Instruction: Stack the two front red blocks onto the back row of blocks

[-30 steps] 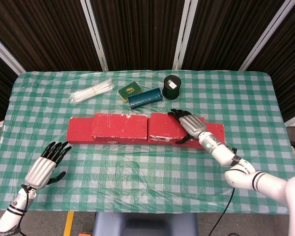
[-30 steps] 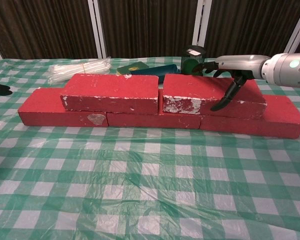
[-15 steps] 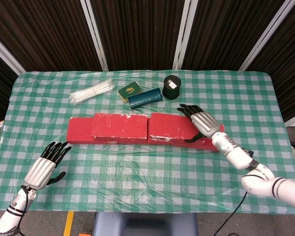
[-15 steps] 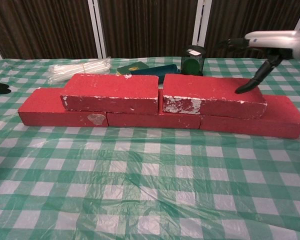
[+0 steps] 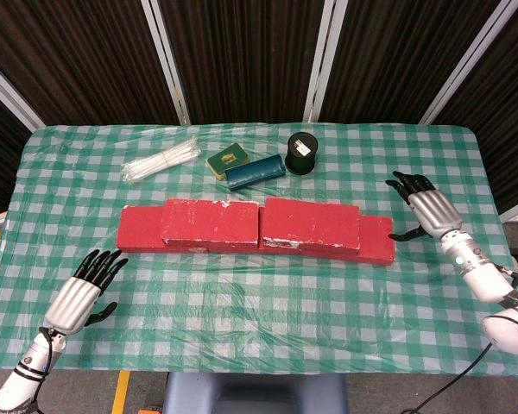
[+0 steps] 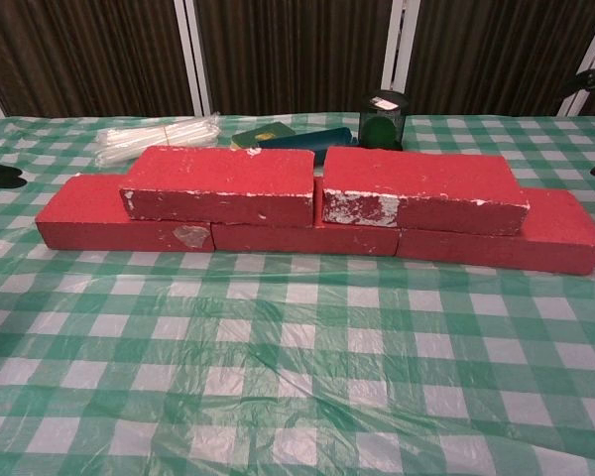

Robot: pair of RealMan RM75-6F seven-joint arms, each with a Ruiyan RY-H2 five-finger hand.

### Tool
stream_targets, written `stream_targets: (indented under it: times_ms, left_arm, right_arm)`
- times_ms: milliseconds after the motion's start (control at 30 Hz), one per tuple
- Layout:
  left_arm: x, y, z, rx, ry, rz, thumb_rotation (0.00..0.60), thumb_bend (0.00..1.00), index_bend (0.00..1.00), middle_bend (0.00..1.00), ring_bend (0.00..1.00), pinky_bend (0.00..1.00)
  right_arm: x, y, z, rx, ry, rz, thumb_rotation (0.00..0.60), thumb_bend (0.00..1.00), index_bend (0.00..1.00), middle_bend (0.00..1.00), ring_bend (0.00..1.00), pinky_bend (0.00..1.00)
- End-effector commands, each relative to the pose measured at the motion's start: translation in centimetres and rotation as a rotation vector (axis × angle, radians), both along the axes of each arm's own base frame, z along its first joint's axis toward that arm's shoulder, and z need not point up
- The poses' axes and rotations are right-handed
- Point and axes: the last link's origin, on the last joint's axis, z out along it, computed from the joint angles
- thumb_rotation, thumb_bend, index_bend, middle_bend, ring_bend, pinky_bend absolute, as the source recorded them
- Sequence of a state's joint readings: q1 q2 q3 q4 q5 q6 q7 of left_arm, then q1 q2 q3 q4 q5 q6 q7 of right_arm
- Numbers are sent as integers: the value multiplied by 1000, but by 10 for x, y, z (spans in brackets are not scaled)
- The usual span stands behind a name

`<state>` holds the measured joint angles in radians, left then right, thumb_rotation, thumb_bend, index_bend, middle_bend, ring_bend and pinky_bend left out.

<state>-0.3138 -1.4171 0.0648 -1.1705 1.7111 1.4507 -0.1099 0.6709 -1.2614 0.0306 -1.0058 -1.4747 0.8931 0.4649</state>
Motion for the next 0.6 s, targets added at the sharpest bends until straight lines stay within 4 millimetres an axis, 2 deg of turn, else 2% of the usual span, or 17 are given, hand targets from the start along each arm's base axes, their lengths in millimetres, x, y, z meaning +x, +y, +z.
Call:
stream_targets:
  times_ms: [33, 167, 267, 600]
  left_arm:
    - [0, 1, -1, -1, 3, 2, 600, 289, 0, 0, 0, 9]
    - [1, 2, -2, -1, -10, -9, 600, 291, 0, 0, 0, 9]
    - [0, 2, -1, 7, -11, -15, 600, 291, 0, 0, 0, 9]
    - [-1, 3, -1, 12, -30, -5, 600, 274, 0, 0, 0, 10]
  right_arm:
    - [-13, -2, -16, 30, 18, -23, 527, 328, 253, 7, 0, 37]
    - [-11, -4, -28, 54, 37, 4, 527, 400, 301, 7, 0, 28]
    - [-10, -5, -35, 69, 45, 15, 527, 419, 328, 7, 0, 21]
    - [5, -13, -56, 114, 8, 9, 521, 445, 300, 7, 0, 19]
